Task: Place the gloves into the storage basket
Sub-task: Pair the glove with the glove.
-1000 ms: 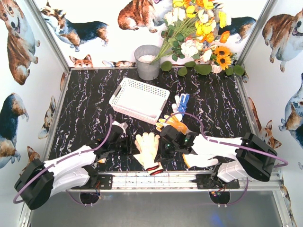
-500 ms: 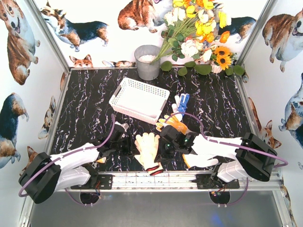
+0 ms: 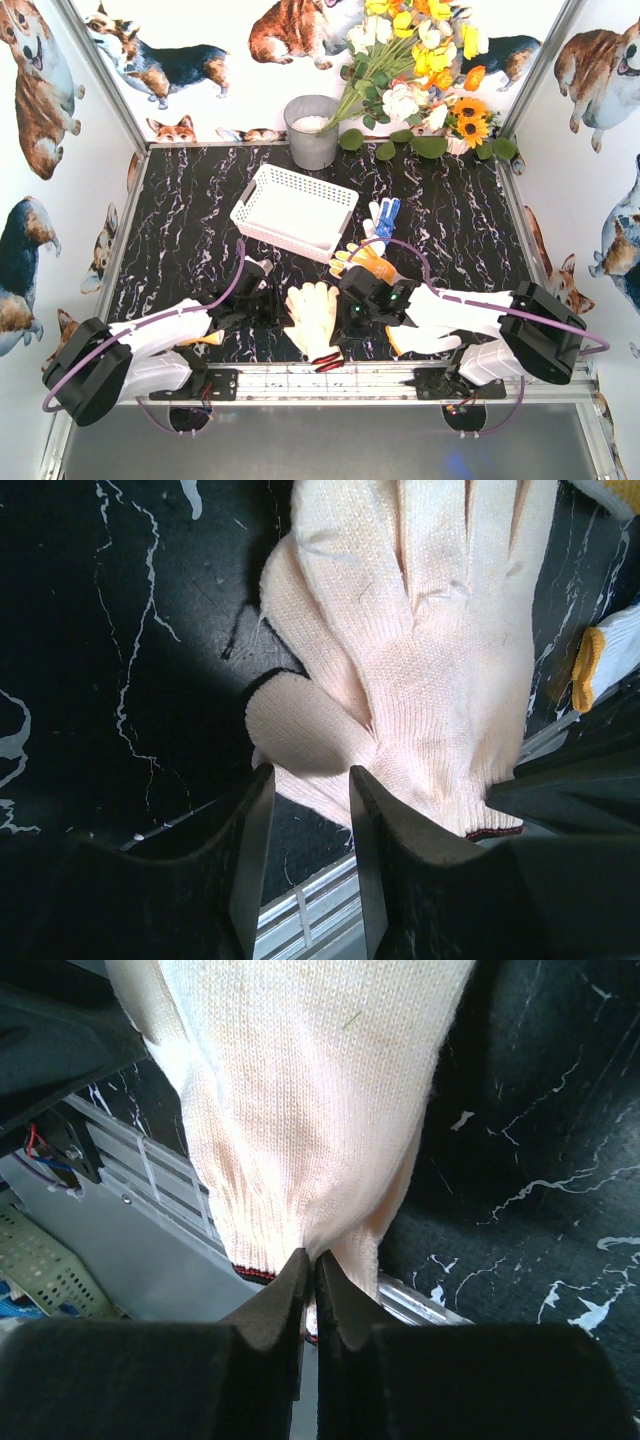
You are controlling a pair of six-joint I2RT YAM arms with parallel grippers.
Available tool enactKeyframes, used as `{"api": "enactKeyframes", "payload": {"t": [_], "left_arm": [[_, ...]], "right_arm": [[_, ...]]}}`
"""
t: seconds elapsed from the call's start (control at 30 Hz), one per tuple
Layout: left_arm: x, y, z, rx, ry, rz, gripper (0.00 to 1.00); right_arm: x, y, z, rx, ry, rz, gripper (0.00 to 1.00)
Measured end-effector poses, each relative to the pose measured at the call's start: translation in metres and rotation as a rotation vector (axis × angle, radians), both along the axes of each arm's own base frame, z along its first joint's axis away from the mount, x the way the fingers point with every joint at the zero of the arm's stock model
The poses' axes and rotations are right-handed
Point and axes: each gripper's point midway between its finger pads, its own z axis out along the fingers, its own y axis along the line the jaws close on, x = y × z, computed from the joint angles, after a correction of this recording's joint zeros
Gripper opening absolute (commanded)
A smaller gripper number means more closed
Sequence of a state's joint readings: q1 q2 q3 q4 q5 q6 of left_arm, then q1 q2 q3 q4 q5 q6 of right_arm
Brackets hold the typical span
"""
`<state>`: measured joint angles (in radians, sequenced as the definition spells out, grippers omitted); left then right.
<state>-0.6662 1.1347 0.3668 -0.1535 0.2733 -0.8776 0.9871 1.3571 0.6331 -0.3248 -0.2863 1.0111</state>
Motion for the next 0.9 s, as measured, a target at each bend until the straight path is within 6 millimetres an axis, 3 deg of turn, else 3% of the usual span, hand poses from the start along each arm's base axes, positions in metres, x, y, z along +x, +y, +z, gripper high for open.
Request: {"api": "enactKeyframes", "payload": {"t": [0.7,0.9], "left_arm": [[0.0,0.0,0.0,0.005,0.003,-0.003,0.31],[0.001,-0.001,0.001,0.001,-0.001,-0.004,0.37]], "right_arm": [[-0.008,-0.004,-0.014,-0.045,0.028,0.036,0.0],[-0.008,-0.004,-0.015,-0.047,0.026,0.041,0.0]]}}
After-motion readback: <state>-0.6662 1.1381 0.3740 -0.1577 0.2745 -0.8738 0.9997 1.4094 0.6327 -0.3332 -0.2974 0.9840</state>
